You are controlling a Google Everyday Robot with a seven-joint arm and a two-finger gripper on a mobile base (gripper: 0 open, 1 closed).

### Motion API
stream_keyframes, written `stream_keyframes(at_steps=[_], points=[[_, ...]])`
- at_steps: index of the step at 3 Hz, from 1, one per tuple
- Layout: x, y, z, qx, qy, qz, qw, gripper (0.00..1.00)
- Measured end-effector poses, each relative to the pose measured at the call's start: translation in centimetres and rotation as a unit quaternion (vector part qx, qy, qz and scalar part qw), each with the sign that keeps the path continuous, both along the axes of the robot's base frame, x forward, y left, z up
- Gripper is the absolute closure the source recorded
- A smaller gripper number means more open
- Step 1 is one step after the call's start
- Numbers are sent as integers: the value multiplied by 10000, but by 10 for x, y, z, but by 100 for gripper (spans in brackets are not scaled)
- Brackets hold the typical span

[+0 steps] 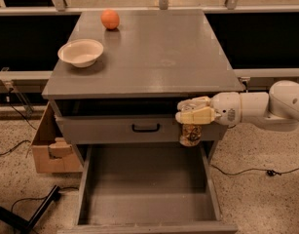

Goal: Pick orange can from middle drawer and place on counter

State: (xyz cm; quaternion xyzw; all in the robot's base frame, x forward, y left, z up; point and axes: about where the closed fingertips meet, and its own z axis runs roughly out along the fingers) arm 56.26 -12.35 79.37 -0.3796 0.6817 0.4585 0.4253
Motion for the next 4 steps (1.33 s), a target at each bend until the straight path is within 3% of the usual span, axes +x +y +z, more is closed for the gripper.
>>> stream_keyframes(at_steps=[1,2,3,4], points=[[-40,16,24,136,197,393,9989,100],[-43,16,50,217,110,406,9989,100],[1,14,87,216,-124,83,9997,100],[65,16,133,248,-453,-326,9981,100]])
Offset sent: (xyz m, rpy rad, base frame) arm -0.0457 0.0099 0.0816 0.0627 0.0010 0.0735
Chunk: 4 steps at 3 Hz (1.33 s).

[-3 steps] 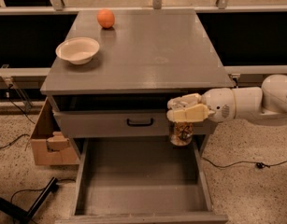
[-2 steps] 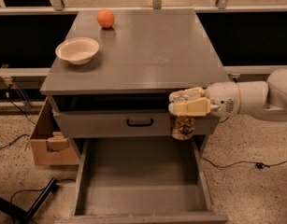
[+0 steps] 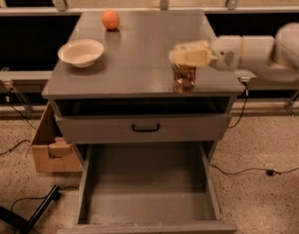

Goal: Pick orange can from middle drawer and place on counter

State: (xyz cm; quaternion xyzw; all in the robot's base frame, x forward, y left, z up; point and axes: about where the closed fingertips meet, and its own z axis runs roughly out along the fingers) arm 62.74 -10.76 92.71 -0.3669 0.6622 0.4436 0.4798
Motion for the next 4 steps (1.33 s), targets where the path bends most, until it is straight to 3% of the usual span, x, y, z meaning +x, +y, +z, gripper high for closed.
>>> stream_keyframes(at_steps=[1,2,3,4], points=[[63,0,44,4,-329,-450,9984,100],[108,-10,73,56,-792,-729,9942,100],[138,-33,74,198,-1091,-1011,9887,100],[159,-55,37,328,-929,-1262,9871,100]])
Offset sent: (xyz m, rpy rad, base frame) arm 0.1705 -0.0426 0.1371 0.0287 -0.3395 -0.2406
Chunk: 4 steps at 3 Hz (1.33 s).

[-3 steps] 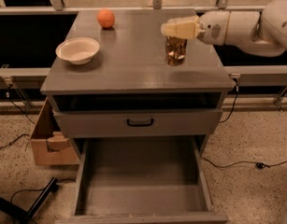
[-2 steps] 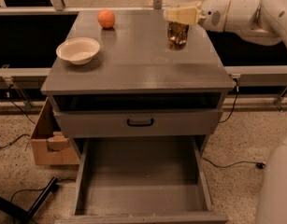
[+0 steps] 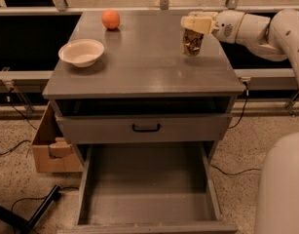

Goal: Pick orange can from middle drawer and place on counter

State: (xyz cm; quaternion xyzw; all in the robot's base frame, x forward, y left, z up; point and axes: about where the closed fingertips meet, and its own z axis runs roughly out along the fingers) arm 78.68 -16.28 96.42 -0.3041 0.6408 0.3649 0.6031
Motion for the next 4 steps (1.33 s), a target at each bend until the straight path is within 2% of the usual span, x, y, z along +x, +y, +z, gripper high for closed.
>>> stream_keyframes(at_steps=[1,2,4], points=[[1,4,-3,6,21,26,10000,82],[2,9,-4,12,27,63,10000,50],[3,15,-4,19,33,106,9999,5]])
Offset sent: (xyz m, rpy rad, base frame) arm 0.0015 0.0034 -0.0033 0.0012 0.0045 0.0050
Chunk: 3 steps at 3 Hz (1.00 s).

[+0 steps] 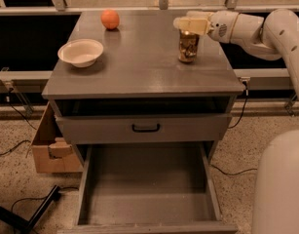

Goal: Pick orange can from middle drawer and place on counter

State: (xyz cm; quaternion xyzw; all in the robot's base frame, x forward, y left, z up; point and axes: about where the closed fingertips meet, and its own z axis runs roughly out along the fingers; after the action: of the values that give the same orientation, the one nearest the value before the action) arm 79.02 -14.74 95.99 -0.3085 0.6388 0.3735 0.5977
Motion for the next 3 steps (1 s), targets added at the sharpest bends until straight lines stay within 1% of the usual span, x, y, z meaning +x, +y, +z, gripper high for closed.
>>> stream_keyframes(at_steps=[1,2,3], points=[[0,2,1,-7,-1,19,10000,0],[0,1,5,-45,-10,44,10000,0],[-11,-31,15,-528,-47,-273,9982,0]])
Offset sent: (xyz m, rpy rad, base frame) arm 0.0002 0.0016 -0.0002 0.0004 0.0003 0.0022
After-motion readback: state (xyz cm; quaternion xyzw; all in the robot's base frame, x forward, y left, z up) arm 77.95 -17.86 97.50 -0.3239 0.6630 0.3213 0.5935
